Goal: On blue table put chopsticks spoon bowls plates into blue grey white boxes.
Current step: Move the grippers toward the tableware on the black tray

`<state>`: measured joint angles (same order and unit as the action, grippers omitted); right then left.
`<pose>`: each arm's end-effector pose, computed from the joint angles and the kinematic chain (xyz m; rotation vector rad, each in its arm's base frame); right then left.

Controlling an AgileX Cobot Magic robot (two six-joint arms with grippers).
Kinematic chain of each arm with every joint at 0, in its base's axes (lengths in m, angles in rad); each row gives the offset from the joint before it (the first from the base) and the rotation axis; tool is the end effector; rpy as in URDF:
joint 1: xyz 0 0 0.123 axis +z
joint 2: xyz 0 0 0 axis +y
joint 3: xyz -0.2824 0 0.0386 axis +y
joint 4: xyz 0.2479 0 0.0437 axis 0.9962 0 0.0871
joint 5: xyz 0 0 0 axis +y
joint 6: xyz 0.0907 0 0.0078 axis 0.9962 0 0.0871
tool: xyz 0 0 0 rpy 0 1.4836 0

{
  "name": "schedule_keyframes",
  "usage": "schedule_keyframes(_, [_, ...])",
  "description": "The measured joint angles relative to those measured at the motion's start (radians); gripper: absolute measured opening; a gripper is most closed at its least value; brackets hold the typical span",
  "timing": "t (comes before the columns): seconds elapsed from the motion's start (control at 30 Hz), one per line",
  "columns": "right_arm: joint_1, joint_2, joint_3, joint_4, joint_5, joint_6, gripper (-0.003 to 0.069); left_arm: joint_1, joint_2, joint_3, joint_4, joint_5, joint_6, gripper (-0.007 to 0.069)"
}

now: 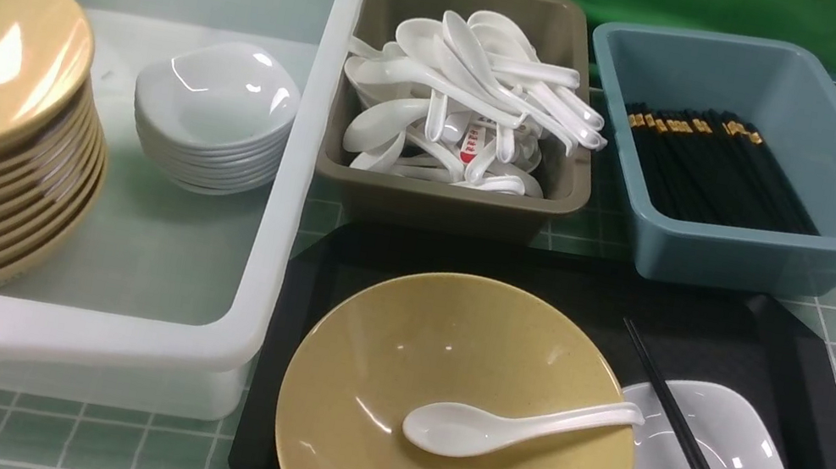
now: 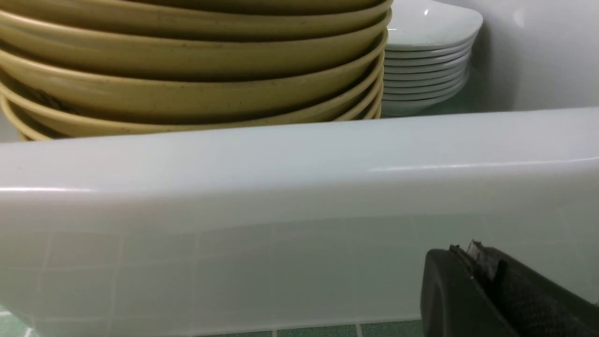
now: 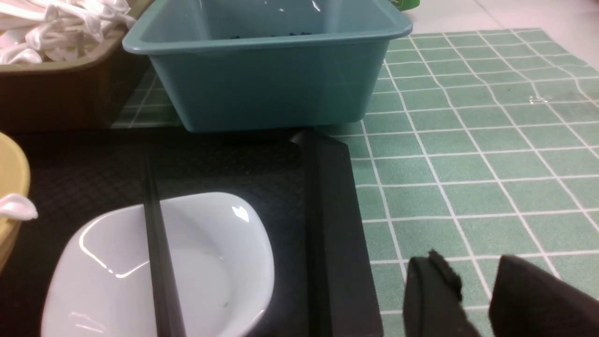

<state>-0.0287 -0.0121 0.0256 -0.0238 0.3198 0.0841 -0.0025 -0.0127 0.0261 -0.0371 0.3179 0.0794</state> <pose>0.0538 -0.0022 0.1762 0.0872 1.8147 0.0164 0.0539 -0.0012 0.1763 0.0506 1.8140 0.0190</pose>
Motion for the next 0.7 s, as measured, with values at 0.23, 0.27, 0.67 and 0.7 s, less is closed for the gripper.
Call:
schedule_keyframes(0.23, [0.0,0.0,0.0,0.0,0.0,0.0,0.0237,0.0,0.0,0.0,-0.006,0.0,0.0,-0.0012])
schedule_keyframes(0.27, [0.0,0.0,0.0,0.0,0.0,0.0,0.0237,0.0,0.0,0.0,-0.015,-0.002,0.0,-0.0012])
schedule_keyframes(0.67, [0.0,0.0,0.0,0.0,-0.001,0.0,0.0237,0.0,0.0,0.0,-0.125,-0.033,0.0,-0.0012])
schedule_keyframes(0.7, [0.0,0.0,0.0,0.0,-0.001,0.0,0.0237,0.0,0.0,0.0,-0.139,-0.038,0.0,-0.0012])
